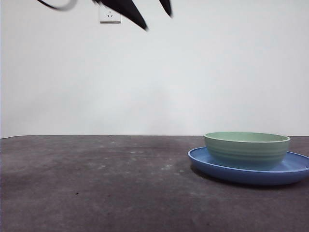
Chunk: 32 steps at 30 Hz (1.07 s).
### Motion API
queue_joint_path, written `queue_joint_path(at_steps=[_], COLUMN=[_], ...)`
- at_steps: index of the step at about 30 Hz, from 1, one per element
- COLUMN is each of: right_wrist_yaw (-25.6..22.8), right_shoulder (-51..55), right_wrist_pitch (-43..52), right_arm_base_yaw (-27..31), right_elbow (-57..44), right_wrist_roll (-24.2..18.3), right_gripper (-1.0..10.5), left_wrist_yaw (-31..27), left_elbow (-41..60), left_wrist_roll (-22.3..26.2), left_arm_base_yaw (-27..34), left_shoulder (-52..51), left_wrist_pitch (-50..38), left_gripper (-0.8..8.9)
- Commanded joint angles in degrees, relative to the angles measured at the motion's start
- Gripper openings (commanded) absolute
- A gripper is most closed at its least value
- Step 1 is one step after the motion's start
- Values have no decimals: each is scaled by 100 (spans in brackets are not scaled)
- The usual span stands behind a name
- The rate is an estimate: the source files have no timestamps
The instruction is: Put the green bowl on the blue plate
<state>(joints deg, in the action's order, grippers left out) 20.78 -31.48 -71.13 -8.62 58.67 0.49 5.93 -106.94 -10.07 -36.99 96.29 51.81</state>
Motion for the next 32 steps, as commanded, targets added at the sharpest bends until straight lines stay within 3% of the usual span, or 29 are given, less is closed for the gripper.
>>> queue_joint_path(at_steps=[1,11,17,25,32], right_wrist_yaw=[-24,-22,-22,-22,-24], right_shoulder=[-22,-22,-22,-22,-24], right_wrist_pitch=[37,35,35,31,31], right_arm_base_yaw=[-24,-24,-24,-24,-24], right_elbow=[103,103,103,103,101], right_wrist_roll=[76,79,79,85,234], right_gripper=[385,385,385,385,385], left_wrist_yaw=[-4,70,876,1751,2142], left_elbow=[282,2693,3829,4937,5141], left_wrist_roll=[210,402,450,660,796], left_arm_base_yaw=[68,243,243,243,243], left_shoulder=[-461,-2741,-3781,-4465,-4511], left_wrist_pitch=[90,-192,-450,-516,-553], left_gripper=[318,317,317,316,316])
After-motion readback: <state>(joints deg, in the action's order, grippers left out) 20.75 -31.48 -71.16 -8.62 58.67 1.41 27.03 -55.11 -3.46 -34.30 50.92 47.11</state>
